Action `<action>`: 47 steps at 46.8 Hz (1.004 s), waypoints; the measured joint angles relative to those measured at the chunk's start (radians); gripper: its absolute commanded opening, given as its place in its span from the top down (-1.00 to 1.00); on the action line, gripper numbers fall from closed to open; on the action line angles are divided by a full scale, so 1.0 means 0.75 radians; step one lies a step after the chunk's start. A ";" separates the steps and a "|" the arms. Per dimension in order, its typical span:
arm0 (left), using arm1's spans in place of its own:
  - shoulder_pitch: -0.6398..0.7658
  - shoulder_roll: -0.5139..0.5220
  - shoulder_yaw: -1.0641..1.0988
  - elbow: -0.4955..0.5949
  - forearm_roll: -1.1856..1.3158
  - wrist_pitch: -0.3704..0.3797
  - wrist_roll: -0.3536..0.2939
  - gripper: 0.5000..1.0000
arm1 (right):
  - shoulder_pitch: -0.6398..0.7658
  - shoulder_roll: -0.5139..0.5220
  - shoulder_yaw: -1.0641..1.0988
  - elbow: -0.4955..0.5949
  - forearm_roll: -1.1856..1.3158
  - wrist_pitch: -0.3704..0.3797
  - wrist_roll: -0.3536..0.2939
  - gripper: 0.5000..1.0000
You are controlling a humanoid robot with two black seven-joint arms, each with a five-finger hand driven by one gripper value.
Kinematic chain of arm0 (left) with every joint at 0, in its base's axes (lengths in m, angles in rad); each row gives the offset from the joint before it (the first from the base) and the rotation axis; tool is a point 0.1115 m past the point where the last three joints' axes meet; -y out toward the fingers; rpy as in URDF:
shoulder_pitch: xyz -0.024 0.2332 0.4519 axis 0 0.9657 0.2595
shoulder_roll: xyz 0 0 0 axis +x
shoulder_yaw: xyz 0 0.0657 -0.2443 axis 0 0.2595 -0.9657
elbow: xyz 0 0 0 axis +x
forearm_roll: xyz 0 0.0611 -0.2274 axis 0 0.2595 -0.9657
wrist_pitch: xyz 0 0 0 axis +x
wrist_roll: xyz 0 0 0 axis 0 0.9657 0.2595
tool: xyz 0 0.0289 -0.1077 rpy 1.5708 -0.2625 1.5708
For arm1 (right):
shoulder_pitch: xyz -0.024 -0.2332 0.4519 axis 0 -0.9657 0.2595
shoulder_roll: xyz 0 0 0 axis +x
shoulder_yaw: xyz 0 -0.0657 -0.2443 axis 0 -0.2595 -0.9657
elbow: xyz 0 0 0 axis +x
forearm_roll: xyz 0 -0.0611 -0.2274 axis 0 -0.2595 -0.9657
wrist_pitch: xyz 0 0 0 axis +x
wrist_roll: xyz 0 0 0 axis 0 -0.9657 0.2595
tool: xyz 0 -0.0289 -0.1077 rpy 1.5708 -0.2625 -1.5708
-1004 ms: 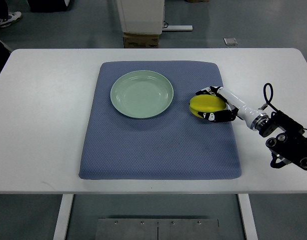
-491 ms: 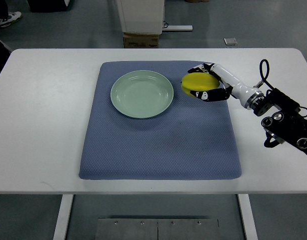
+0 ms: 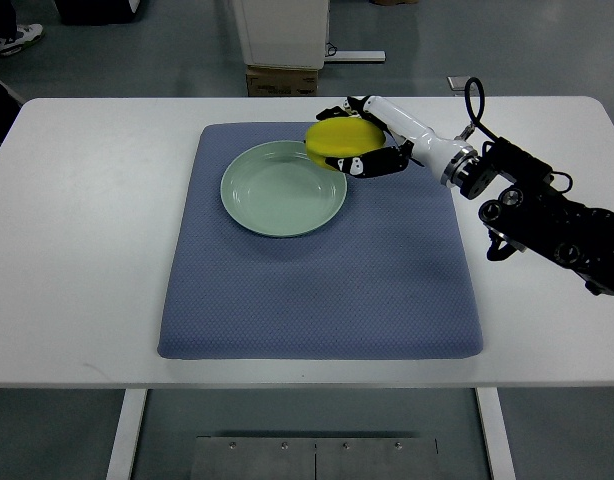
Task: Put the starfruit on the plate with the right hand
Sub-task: 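Lift the starfruit with the right hand and carry it over the green plate, then lower the starfruit onto the plate and open the right hand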
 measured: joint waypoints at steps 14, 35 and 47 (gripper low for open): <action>0.000 0.000 0.000 0.000 0.000 0.001 0.000 -1.00 | 0.071 0.159 -0.084 -0.085 0.013 0.000 -0.016 1.00; 0.000 0.000 0.000 0.000 0.000 0.000 0.000 -1.00 | 0.125 0.286 -0.210 -0.263 0.012 -0.002 -0.108 1.00; -0.001 0.000 0.000 0.000 0.000 0.000 0.000 -1.00 | 0.125 0.287 -0.268 -0.283 0.011 -0.002 -0.196 1.00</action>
